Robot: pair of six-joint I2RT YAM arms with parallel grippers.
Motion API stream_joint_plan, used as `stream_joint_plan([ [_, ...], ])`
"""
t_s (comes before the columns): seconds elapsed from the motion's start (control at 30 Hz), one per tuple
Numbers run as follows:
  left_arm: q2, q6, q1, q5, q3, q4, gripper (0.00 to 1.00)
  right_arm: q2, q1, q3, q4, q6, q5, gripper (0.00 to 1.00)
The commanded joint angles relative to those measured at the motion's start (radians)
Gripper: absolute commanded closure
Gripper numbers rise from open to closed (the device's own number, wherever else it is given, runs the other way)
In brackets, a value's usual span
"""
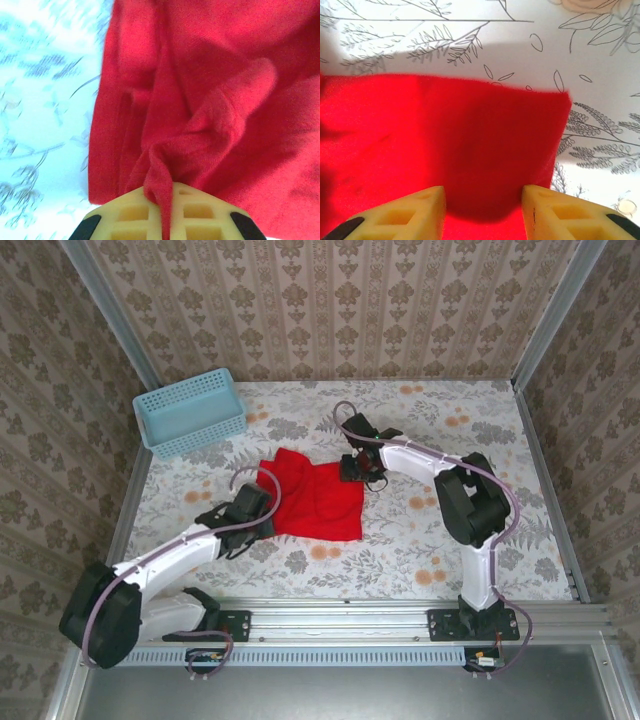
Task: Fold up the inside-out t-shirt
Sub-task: Rotate the T-shirt at the center of the table.
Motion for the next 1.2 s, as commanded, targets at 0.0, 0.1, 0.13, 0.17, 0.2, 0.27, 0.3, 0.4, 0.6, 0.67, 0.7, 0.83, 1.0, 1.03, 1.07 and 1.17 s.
stream_joint_plan([
  [0.0, -0.026, -0.115, 0.027, 0.014, -0.069, 0.05, 0.93, 0.014, 0.005, -0.013, -0.033, 0.038, 0.045, 0.58],
  [0.1, -0.017, -0.103, 0.073, 0.027, -0.089, 0.071, 0.92, -0.026, 0.006, -0.121, -0.004, 0.102, 0.061, 0.63],
  [0.13, -0.004, -0.09, 0.095, 0.04, -0.085, 0.08, 0.91, -0.046, 0.006, -0.162, 0.0, 0.13, 0.071, 0.66],
  [0.17, 0.011, -0.075, 0.114, 0.058, -0.08, 0.093, 0.92, -0.062, 0.006, -0.199, 0.0, 0.157, 0.084, 0.68],
  [0.2, 0.031, -0.05, 0.13, 0.079, -0.073, 0.114, 0.92, -0.086, 0.006, -0.244, 0.003, 0.184, 0.094, 0.71],
  [0.27, 0.082, 0.007, 0.141, 0.106, -0.037, 0.139, 0.92, -0.147, 0.006, -0.34, 0.005, 0.236, 0.113, 0.76],
  [0.3, 0.12, 0.043, 0.141, 0.123, -0.008, 0.146, 0.92, -0.185, 0.006, -0.393, 0.037, 0.265, 0.118, 0.79],
  [0.4, 0.254, 0.127, 0.138, 0.2, 0.092, 0.17, 0.92, -0.307, 0.017, -0.545, 0.059, 0.344, 0.108, 0.83],
  [0.6, 0.47, 0.242, 0.1, 0.278, 0.3, 0.176, 0.92, -0.576, 0.134, -0.769, 0.015, 0.517, 0.133, 0.84],
  [0.67, 0.508, 0.281, 0.074, 0.275, 0.372, 0.143, 0.92, -0.675, 0.177, -0.804, -0.031, 0.563, 0.145, 0.84],
  [0.7, 0.521, 0.301, 0.058, 0.264, 0.409, 0.121, 0.91, -0.721, 0.188, -0.812, -0.044, 0.567, 0.149, 0.82],
  [0.83, 0.504, 0.35, 0.024, 0.163, 0.476, 0.031, 0.77, -0.853, 0.167, -0.753, -0.129, 0.475, 0.258, 0.67],
  [1.0, 0.429, 0.375, 0.015, 0.019, 0.513, -0.093, 0.56, -0.755, -0.008, -0.603, -0.06, 0.222, 0.16, 0.57],
  [1.03, 0.411, 0.385, 0.007, 0.027, 0.512, -0.083, 0.53, -0.705, -0.026, -0.554, -0.049, 0.182, 0.15, 0.56],
  [1.07, 0.397, 0.394, -0.002, 0.038, 0.511, -0.074, 0.51, -0.661, -0.035, -0.509, -0.05, 0.155, 0.154, 0.55],
  [1.17, 0.39, 0.43, -0.038, 0.07, 0.524, -0.038, 0.45, -0.501, -0.048, -0.375, -0.031, 0.077, 0.135, 0.53],
])
